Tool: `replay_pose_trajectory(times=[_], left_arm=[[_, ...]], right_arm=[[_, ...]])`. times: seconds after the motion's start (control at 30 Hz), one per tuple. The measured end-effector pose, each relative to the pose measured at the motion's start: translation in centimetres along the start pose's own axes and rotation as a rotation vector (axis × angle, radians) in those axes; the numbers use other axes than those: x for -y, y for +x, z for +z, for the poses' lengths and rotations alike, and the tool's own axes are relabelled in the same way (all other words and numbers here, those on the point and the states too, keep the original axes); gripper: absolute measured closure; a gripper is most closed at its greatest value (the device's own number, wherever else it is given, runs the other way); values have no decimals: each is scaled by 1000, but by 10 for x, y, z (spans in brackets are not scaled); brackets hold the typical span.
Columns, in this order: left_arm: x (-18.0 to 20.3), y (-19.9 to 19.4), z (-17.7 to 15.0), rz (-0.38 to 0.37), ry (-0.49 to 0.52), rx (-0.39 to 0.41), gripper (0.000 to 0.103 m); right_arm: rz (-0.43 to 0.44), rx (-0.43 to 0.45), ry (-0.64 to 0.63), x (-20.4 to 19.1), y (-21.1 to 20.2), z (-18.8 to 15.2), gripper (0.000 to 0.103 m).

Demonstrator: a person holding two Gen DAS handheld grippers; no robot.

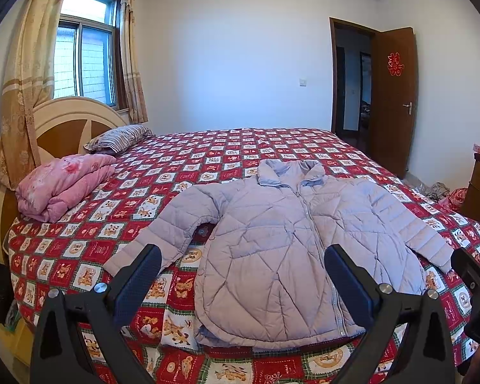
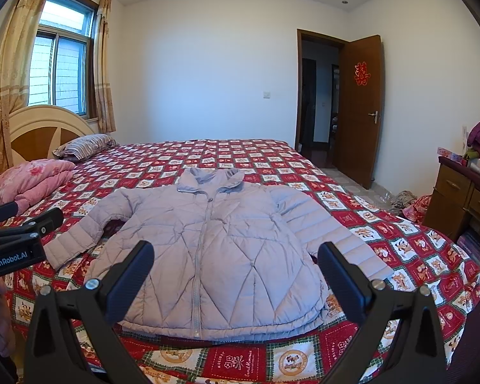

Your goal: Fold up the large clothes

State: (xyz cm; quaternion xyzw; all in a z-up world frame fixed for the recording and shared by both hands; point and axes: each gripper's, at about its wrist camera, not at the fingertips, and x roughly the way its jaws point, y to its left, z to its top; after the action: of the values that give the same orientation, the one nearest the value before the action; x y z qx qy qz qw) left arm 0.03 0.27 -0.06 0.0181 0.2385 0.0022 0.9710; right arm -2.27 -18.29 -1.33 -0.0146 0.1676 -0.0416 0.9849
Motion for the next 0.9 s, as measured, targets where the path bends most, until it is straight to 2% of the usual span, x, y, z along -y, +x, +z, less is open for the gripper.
replay_pose_trajectory(times=[0.9], left_arm=[[0, 0, 2, 0, -2, -1, 1]], right_arm=[[6, -6, 2, -2, 3, -5, 0]])
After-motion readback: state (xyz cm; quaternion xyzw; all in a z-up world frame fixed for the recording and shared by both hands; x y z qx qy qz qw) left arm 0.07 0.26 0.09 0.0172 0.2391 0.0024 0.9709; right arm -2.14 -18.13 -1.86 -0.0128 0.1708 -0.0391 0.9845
